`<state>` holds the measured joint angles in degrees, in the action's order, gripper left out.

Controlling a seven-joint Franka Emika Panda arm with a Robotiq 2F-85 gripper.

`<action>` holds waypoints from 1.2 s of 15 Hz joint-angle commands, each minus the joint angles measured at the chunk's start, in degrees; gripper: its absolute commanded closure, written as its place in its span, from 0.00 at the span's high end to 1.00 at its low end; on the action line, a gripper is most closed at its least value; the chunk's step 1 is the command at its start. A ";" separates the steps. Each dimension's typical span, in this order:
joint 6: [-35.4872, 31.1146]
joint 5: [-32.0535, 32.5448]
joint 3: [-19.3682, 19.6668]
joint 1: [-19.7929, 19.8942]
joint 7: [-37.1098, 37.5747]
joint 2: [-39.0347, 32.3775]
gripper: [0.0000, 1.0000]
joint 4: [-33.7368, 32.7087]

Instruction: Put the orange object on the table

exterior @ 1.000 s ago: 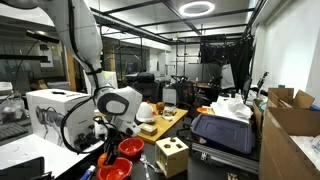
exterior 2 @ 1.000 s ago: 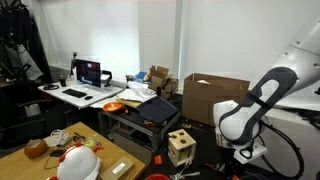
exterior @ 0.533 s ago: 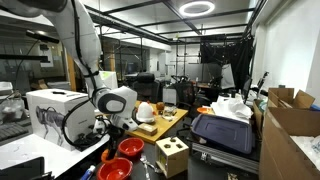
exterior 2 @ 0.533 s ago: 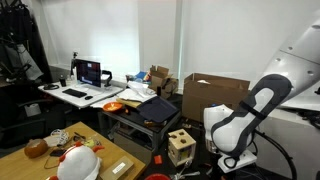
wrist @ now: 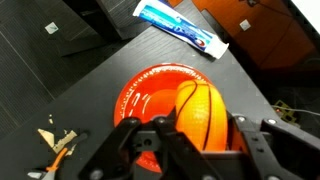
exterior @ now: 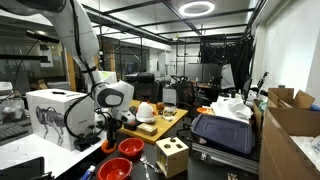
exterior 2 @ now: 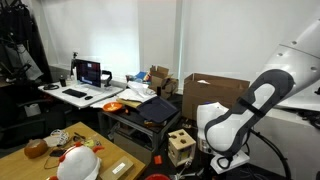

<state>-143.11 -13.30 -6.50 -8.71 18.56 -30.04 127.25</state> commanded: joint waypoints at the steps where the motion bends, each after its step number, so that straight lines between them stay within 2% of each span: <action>1: 1.77 -2.95 -3.44 0.40 -3.67 4.54 0.07 2.08; 7: 1.35 -2.83 -6.71 -2.92 -3.32 4.85 0.07 -0.20; 14: 0.35 0.21 -6.06 -9.03 -0.23 2.27 0.07 -4.38; 18: 0.97 3.61 -5.23 -11.88 0.93 -1.84 0.07 -8.72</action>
<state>-142.71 -12.10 -13.02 -18.29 17.44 -28.57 122.29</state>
